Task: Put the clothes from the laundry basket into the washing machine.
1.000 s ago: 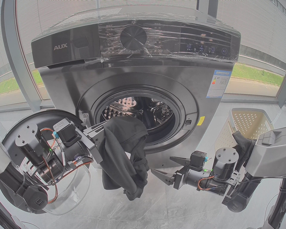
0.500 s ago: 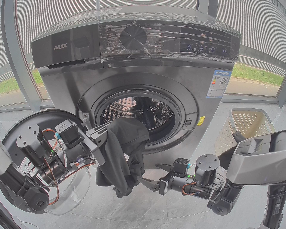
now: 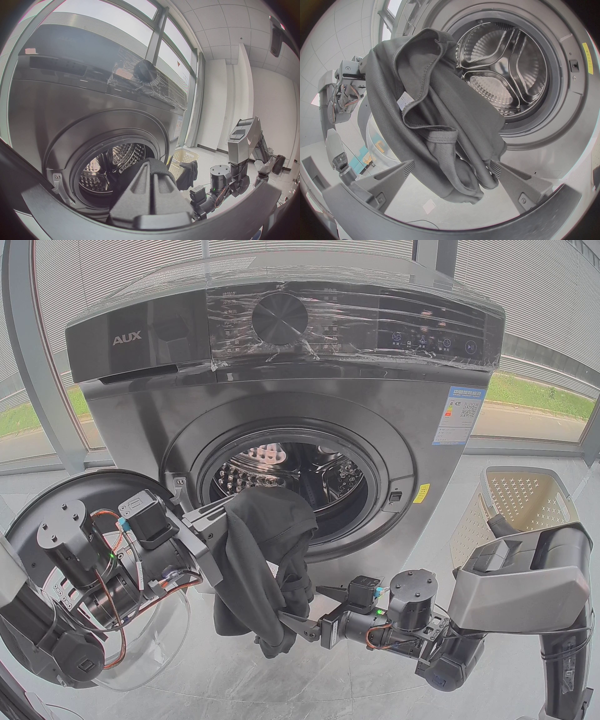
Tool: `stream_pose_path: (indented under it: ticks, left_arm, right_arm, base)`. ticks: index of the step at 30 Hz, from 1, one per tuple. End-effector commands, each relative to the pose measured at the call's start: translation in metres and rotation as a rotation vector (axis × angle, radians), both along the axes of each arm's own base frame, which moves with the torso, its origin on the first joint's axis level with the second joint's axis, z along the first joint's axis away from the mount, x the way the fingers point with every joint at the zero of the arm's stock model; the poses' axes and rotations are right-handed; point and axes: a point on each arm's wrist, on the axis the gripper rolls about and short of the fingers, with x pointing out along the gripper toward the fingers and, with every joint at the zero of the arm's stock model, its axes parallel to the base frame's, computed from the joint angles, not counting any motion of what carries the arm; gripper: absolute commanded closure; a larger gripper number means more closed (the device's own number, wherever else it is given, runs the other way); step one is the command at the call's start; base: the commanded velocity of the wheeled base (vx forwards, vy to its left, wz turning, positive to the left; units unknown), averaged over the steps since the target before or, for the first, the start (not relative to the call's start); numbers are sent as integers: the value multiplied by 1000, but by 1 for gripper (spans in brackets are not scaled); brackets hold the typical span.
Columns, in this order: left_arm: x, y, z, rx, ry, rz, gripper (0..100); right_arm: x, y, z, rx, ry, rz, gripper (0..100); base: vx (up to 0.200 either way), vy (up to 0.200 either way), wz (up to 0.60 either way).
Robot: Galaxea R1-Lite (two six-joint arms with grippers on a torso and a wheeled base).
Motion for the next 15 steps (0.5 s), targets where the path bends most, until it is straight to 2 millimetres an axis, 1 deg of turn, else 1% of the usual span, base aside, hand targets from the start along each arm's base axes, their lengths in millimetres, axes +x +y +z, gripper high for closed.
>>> stream_pose_path:
  ticks: [1,11,15]
  left_arm:
    - [0,-1,-1,1,2,-3,100]
    - [-1,-1,-1,1,2,-6,100]
    - [0,-2,0,-2,1,-6,100]
  right_arm:
    - [2,2,-8,-9,9,-1,0]
    - [6,7,-17,-13,13,2,0]
    - [5,9,-18,-13,11,4,0]
  base:
    - [0,0,0]
    - [0,0,0]
    - [0,0,0]
